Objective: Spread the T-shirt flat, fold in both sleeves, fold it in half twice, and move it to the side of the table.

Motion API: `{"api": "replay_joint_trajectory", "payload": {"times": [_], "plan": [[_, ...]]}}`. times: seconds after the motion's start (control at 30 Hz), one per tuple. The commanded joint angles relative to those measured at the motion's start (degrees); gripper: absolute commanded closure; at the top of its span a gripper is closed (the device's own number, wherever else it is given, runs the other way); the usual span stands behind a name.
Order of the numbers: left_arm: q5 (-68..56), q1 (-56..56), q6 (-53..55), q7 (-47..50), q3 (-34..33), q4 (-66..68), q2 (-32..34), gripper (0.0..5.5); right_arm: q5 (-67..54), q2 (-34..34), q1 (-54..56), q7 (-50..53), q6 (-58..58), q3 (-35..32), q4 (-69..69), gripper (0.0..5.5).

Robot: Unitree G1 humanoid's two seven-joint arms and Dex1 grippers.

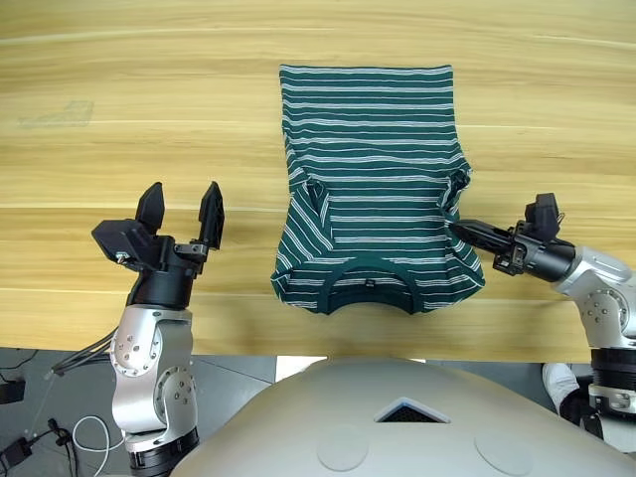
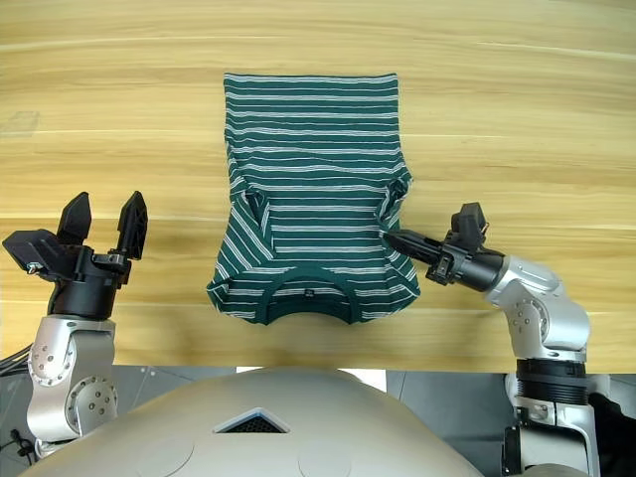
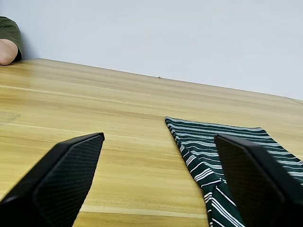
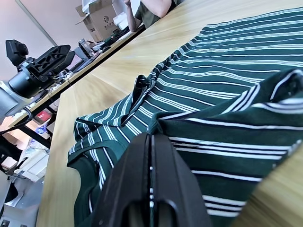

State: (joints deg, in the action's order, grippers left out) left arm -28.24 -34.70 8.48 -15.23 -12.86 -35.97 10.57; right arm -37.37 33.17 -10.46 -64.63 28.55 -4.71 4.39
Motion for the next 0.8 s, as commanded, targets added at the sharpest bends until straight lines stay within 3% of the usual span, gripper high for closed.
{"api": "replay_joint_trajectory", "payload": {"times": [0.03,0.2,0.4,0.8], "plan": [[0.6,0.3,0.0,-0.4,0.2,0.6,0.2,1.18,4.1,-1.5,0.0,3.7,-1.6,3.3,2.3,5.49],[1.3,0.2,0.2,-0.4,1.8,0.5,-0.1,1.18,14.3,-1.8,-0.9,9.4,-7.0,8.6,1.1,5.49],[2.1,0.3,-0.1,-0.3,2.9,0.8,-0.4,1.18,17.4,-1.0,-1.3,9.7,-8.8,10.4,1.0,5.49],[3.0,0.4,-0.4,-0.3,3.0,1.5,-0.5,1.18,4.1,5.2,-5.0,-4.2,-0.2,8.0,8.2,3.54]]}}
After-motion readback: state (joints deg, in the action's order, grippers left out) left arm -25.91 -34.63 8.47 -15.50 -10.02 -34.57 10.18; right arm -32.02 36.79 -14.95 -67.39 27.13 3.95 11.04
